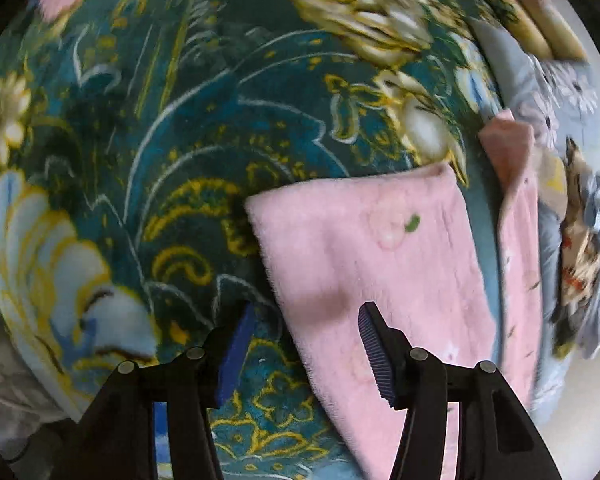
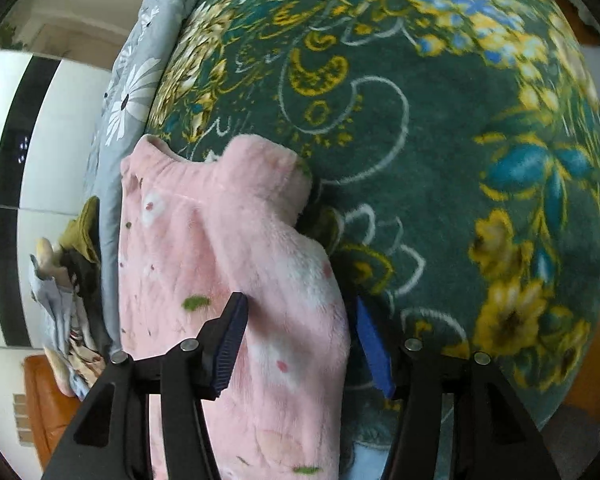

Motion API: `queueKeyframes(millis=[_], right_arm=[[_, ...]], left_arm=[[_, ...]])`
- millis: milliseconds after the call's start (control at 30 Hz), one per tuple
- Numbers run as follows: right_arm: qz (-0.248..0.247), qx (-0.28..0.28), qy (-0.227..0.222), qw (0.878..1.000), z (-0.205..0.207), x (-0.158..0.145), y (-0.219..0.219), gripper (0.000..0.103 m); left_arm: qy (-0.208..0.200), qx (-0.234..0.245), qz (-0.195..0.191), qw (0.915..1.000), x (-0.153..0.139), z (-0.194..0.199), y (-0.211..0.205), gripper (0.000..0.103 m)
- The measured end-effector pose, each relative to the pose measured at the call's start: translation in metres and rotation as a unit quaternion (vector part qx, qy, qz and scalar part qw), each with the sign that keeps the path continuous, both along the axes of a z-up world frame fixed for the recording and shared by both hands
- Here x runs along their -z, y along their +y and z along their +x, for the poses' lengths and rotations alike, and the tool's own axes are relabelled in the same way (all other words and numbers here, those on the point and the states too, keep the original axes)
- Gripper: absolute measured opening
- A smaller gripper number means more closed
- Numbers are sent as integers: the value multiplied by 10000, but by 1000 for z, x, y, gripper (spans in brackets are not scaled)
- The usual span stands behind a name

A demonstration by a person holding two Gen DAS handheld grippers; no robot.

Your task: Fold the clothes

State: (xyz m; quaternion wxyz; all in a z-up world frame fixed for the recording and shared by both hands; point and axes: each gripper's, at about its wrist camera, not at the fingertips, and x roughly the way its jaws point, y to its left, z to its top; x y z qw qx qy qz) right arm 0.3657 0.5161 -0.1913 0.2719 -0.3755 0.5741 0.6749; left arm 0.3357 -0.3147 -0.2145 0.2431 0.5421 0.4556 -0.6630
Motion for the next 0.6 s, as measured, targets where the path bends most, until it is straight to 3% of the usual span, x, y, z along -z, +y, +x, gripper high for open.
queueKeyframes(millis=[67,100,133,167,200,233,267,333,467,600], right_arm=[[-72,5,14,10000,5,3,1,47],[-92,-20,3,10000,6,3,1,31],[-117,-47,4,9999,7,3,2,17],[-157,-92,72,9998,7,1,2,11],[-152,-149,136,9997,6,-2,3,7],[-85,-235,161,9996,5,-7,3,5],[60,-346,162,9993,3,-14,2,4],[350,-447,191,9982,5,-30,2,3],[471,-128,510,9975,37,-44,10,3],[404,104,627,9972,59,-43,15,3]], left_arm=[[45,156,-86,9998,-2,-6,6,56],[81,100,-73,9999,-1,-7,7,54],[119,28,-53,9999,-1,-8,7,46],[118,-67,-12,9999,1,-8,8,40],[66,-172,21,9998,4,-8,9,23],[48,-240,35,9997,5,-8,11,8],[39,-300,46,9995,4,-8,12,7],[500,-291,49,9983,-17,-7,14,5],[1125,45,-240,9934,-64,-3,9,5],[633,-4,-289,9976,-40,-2,5,5]])
